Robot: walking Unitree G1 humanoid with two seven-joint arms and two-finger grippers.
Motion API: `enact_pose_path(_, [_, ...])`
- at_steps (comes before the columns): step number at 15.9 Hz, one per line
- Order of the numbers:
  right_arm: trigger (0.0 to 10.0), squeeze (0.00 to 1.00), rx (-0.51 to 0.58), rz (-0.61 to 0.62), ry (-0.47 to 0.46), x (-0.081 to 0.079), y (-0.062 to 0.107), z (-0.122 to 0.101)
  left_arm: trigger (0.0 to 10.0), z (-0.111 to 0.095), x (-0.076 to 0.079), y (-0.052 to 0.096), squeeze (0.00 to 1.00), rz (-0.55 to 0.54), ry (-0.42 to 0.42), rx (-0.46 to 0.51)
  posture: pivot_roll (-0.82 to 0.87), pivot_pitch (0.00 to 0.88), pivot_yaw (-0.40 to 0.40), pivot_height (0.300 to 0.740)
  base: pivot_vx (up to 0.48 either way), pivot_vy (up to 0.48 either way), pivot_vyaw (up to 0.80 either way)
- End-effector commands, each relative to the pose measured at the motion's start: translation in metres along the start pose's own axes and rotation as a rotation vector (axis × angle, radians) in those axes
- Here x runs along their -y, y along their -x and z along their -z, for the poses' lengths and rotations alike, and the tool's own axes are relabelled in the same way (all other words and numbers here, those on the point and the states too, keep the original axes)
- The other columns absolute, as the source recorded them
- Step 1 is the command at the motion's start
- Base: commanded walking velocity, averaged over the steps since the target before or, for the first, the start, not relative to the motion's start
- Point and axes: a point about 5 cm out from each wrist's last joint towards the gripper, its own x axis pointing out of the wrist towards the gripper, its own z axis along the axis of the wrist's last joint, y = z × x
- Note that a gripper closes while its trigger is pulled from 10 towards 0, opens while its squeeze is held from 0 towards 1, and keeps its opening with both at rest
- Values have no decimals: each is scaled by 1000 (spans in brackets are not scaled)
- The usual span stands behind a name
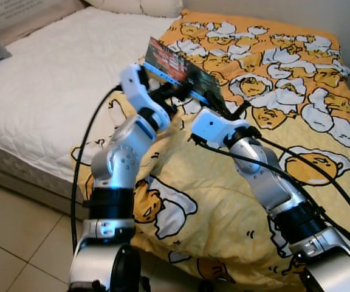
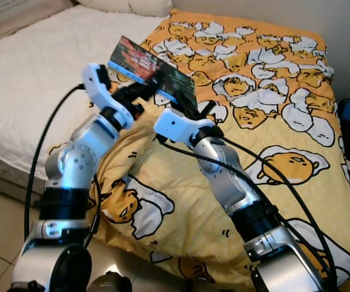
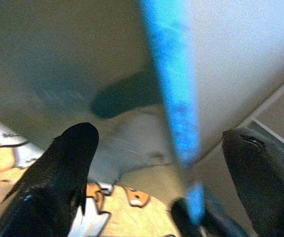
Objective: Clean up the room
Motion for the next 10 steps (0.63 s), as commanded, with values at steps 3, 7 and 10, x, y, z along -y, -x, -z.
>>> enact_pose_path(3, [0, 0, 27, 49, 34, 9, -4, -4, 0, -3, 5, -5, 0, -67, 51, 46, 10, 0, 30, 740, 0, 0, 0])
enact_pose_path(7, [0, 0, 23, 50, 50, 7, -6, -4, 0, 2, 15, -5, 0, -111, 81, 27, 14, 0, 28, 740, 0, 0, 0])
enact_pose_path(10, [0, 0, 27, 47, 61, 4, -6, -5, 0, 7, 23, -6, 0, -137, 134, 27, 16, 0, 25, 740, 0, 0, 0])
